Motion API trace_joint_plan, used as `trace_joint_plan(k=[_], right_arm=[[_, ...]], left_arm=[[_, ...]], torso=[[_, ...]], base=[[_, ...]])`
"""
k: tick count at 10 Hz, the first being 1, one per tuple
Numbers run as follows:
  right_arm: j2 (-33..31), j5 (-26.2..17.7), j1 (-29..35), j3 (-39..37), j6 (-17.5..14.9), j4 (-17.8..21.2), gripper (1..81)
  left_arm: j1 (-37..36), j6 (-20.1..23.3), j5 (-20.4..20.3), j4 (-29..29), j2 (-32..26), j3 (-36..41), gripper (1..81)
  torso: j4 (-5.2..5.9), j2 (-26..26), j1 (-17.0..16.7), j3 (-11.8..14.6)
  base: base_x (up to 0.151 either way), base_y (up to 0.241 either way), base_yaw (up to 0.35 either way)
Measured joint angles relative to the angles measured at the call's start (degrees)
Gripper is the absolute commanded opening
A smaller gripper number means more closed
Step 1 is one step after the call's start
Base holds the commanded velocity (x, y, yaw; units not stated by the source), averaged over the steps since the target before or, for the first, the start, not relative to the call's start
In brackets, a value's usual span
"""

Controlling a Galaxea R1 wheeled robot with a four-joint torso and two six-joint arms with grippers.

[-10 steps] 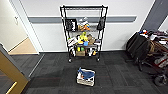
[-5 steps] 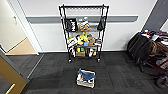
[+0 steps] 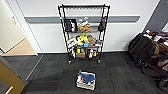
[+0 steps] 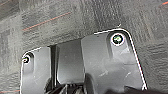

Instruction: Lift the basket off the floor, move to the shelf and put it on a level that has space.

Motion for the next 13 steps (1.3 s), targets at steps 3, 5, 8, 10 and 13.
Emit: trace_joint_plan(k=[3,5,8,10,13], right_arm=[[0.0,0.2,0.2,0.1,0.0,0.0,81.1],[0.0,0.2,0.2,0.1,0.0,0.0,81.1],[0.0,0.3,0.2,0.1,0.0,0.1,81.1],[0.0,0.2,0.1,0.1,0.0,0.1,81.1],[0.0,0.1,0.7,0.1,0.0,0.1,81.1]], left_arm=[[-0.1,0.0,-0.2,0.0,0.0,0.0,81.1],[0.0,0.0,-0.2,0.0,0.0,0.0,81.1],[-0.1,0.0,-0.2,0.0,0.0,0.0,81.1],[0.1,0.0,-0.1,0.0,0.0,0.0,81.1],[-0.7,0.0,-0.1,-0.1,0.0,0.0,81.1]], torso=[[0.00,0.0,0.0,0.0],[0.00,0.0,0.0,0.0],[0.00,0.0,0.0,0.0],[0.00,0.0,0.0,0.0],[0.00,0.0,0.0,0.0]], base=[[0.108,0.000,0.000],[0.115,0.000,0.000],[0.118,0.000,0.000],[0.124,0.000,0.000],[0.125,0.000,0.000]])
